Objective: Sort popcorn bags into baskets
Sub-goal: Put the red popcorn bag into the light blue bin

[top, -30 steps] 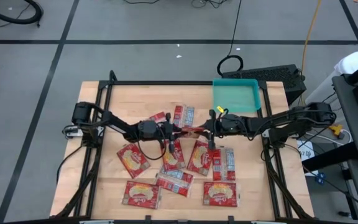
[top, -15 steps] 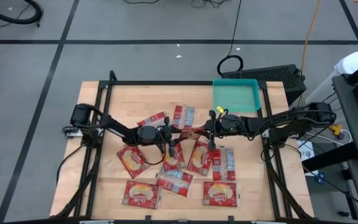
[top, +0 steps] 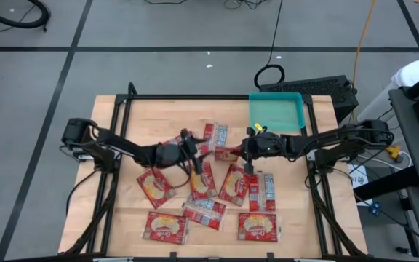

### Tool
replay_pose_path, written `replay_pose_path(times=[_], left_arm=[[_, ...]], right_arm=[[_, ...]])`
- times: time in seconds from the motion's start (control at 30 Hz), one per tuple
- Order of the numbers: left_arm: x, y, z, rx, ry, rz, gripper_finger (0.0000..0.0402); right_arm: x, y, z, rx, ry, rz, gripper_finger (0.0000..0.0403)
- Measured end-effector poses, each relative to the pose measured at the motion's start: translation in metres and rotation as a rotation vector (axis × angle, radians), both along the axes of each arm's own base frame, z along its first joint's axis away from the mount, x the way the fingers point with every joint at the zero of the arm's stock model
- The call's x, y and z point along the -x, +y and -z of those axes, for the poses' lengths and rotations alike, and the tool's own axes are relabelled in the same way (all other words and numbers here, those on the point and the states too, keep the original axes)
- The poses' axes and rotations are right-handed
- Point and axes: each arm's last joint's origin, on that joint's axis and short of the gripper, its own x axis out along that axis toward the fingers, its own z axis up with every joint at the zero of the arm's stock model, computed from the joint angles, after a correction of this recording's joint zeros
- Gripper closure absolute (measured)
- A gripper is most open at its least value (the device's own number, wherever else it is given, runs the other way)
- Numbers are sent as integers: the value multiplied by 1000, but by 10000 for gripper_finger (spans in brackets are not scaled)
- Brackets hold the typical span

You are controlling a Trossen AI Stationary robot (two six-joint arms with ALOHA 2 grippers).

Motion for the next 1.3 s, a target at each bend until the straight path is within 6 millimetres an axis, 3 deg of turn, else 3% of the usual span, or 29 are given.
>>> replay_pose_path(times=[0.2, 0.4, 0.5, 0.6, 0.73, 0.93, 1.07, 1.3], left_arm=[[12, 55, -9, -20, 82, -37, 210], [33, 117, -24, -32, 22, -90, 234], [45, 143, -26, 50, -42, -126, 243], [52, 156, -24, 176, -89, -148, 249], [52, 154, -22, 327, -118, -108, 247], [48, 129, -40, 504, -223, -8, 249], [43, 118, -71, 564, -270, 30, 250], [29, 114, -122, 531, -108, 38, 250]], right_arm=[[7, -27, -11, 101, -37, 62, 386], [23, -55, -31, 142, -111, 52, 387], [33, -64, -40, 125, -151, 67, 387], [44, -67, -47, 42, -166, 99, 387], [56, -64, -60, -118, -230, 86, 387], [72, -54, -90, -334, -384, 126, 387], [77, -47, -110, -474, -466, 152, 387], [76, -38, -150, -510, -470, 116, 387]])
